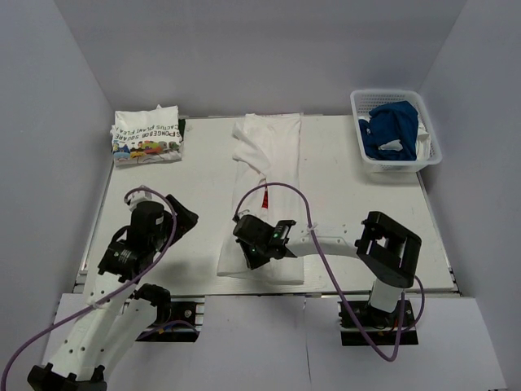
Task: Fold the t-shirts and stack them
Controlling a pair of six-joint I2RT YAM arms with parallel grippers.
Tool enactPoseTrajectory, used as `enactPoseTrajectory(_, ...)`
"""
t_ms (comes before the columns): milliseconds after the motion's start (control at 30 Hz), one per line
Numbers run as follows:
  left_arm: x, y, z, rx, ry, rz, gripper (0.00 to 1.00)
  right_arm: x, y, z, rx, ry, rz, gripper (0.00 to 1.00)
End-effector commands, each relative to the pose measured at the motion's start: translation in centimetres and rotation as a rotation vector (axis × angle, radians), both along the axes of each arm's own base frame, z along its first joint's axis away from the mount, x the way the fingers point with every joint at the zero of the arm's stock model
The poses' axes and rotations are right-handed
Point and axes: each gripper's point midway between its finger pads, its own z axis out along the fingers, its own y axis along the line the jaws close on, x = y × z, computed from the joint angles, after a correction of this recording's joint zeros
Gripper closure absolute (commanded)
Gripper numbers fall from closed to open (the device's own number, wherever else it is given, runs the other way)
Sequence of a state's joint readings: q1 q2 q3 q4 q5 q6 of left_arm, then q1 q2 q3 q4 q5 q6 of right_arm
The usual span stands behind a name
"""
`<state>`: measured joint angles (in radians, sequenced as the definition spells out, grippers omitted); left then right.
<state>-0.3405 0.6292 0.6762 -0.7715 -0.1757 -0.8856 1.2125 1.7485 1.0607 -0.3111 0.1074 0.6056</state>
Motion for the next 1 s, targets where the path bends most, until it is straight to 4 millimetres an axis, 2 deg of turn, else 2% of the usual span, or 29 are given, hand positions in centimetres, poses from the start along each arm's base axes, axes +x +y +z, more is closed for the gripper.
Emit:
enactPoseTrajectory(0, -1.3, 0.6, -0.2, -0.011, 0.026, 0.031, 0.01, -0.1, 1.9, 2.7, 0.103, 0.022, -0.014, 0.97)
enactPoseTrajectory(33, -1.4, 0.6, -0.7, -0.007, 0.037, 0.031, 0.01, -0.1, 1.7, 2.8, 0.099, 0.021, -0.018, 1.00)
enactPoseTrajectory(67, -1.4, 0.6, -0.7, -0.007, 0.037, 0.031, 0.01, -0.2, 1.6, 3.0, 0.102, 0.027, -0.028, 1.00)
enactPoseTrajectory(100, -1.3, 0.4, -0.5, -0.018, 0.030, 0.021, 0.01, -0.2, 1.4, 4.0, 0.121, 0.017, -0.034, 1.00)
enactPoseTrajectory(167, -1.2, 0.3, -0.8, -0.013, 0.043, 0.021, 0.01, -1.0, 1.0, 4.5, 0.132, 0.047, -0.026, 1.00)
enactPoseTrajectory(200, -1.3, 0.1, -1.1, -0.014, 0.061, 0.014, 0.01, -1.2, 1.0, 5.7, 0.164, 0.046, -0.025, 1.00)
enactPoseTrajectory(300, -1.0, -0.2, -1.2, -0.011, 0.077, -0.003, 0.01, -2.1, -0.3, 6.5, 0.172, 0.078, -0.044, 1.00)
enactPoseTrajectory(433, -0.6, -1.3, -1.7, -0.016, 0.100, -0.065, 0.01, -2.6, -3.3, 4.8, 0.096, 0.088, -0.079, 1.00)
enactPoseTrajectory(500, -0.7, -1.9, -1.8, -0.023, 0.122, -0.102, 0.01, -2.9, -4.0, 4.3, 0.074, 0.112, -0.098, 1.00)
enactPoseTrajectory(700, -1.0, -3.0, -3.4, -0.019, 0.189, -0.181, 0.01, -3.9, -8.3, -0.4, -0.058, 0.166, -0.196, 1.00)
enactPoseTrajectory(833, -2.1, -3.2, -5.5, -0.016, 0.255, -0.217, 0.01, -3.5, -8.8, -1.7, -0.060, 0.171, -0.239, 1.00)
enactPoseTrajectory(967, -2.7, -3.7, -6.3, -0.028, 0.284, -0.259, 0.01, -2.6, -6.8, -0.5, 0.016, 0.129, -0.177, 1.00)
